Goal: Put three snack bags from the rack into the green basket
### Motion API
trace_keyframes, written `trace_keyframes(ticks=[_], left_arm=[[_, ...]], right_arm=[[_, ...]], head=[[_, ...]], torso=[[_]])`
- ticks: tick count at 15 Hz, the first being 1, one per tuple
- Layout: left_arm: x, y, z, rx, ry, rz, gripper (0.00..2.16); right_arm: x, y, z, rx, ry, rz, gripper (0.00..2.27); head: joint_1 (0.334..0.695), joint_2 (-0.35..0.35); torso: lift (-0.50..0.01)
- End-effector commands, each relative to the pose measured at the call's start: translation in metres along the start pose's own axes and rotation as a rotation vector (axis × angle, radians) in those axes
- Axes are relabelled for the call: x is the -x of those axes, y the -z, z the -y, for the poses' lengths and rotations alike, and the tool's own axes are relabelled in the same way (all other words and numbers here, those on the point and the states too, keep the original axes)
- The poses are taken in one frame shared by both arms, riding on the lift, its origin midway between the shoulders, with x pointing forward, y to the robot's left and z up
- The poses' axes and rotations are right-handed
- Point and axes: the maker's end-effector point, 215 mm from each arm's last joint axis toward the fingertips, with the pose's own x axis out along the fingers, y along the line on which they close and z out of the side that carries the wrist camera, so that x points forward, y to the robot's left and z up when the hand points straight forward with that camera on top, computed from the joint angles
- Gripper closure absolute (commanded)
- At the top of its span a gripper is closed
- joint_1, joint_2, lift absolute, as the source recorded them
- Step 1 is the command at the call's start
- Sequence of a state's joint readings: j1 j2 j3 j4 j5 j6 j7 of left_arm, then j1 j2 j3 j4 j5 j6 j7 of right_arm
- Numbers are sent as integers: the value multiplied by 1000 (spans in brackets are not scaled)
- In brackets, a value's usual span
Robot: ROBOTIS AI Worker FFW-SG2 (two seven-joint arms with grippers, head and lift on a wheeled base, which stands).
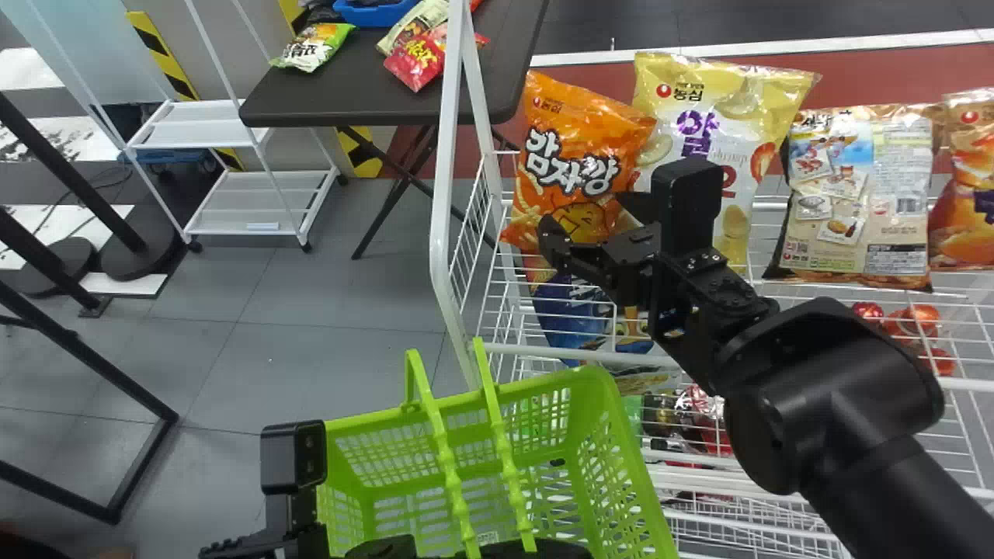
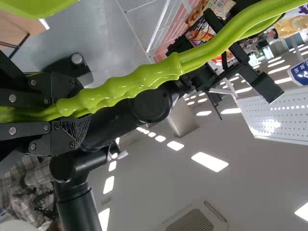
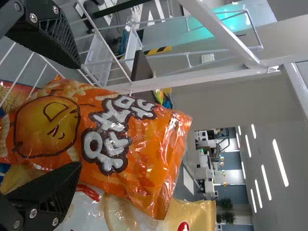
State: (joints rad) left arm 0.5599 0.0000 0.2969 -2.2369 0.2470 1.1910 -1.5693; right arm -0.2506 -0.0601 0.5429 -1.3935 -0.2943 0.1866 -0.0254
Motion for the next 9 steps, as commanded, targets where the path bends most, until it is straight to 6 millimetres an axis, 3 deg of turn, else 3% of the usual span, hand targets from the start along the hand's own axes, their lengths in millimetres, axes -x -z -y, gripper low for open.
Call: trace_keyframes(ticks=[1,4,6,7,9], left_arm=[[2,-1,2,1,7,7,2145],[5,-1,2,3,5,14,2145],[7,-1,2,2,2,17,2145],[7,-1,2,2,0,17,2145],[7,-2,2,1,1,17,2145]], right_arm=[[-11,0,1,19,17,-7,97],[-26,-5,-5,27,4,0,144],[-28,-6,-9,27,-12,-2,448],[-29,-6,-11,34,-17,-5,738],[-31,-4,-11,40,-28,-20,1717]], head=[[695,202],[695,207],[695,218],[695,228],[695,233]], torso=[[0],[0],[0],[0],[0]])
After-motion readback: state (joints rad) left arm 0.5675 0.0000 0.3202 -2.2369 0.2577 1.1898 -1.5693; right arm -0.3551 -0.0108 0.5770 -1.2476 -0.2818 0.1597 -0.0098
